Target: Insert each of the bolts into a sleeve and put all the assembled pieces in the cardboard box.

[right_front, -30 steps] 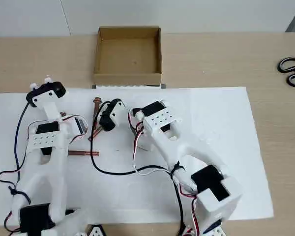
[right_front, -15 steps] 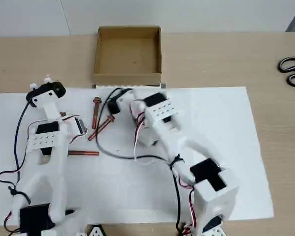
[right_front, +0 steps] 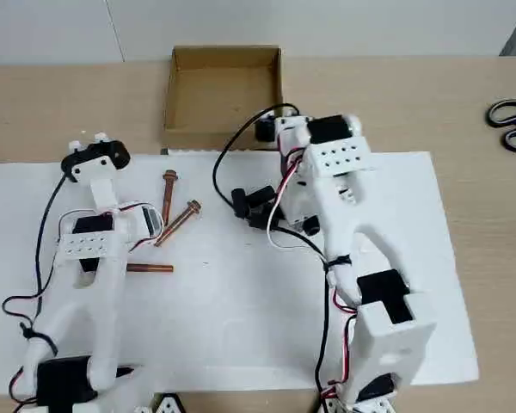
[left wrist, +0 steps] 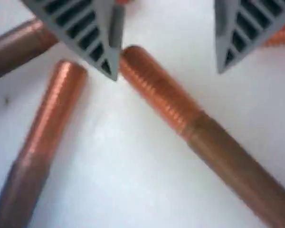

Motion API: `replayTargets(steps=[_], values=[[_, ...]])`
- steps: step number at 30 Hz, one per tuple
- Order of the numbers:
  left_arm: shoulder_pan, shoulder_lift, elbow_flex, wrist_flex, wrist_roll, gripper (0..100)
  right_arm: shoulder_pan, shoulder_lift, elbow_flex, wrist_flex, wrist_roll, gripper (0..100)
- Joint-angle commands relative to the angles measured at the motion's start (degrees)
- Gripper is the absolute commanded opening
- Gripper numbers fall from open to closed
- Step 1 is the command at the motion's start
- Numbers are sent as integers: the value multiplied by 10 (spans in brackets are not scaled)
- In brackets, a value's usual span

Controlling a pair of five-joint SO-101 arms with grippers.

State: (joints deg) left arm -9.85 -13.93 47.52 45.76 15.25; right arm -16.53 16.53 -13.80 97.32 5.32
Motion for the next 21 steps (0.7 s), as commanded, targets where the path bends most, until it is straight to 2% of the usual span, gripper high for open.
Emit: replayTargets(steps=[1, 9, 14, 21], values=[[4, -4, -22, 17, -38, 134, 43, -10, -28, 18, -5, 2], [6, -2, -277, 275, -150, 134, 104, -123, 15, 18, -4, 3], [64, 53, -429, 419, -179, 131, 127, -180, 62, 15, -4, 3], [108, 236, -617, 505, -168, 87, 167, -195, 128, 14, -4, 6]])
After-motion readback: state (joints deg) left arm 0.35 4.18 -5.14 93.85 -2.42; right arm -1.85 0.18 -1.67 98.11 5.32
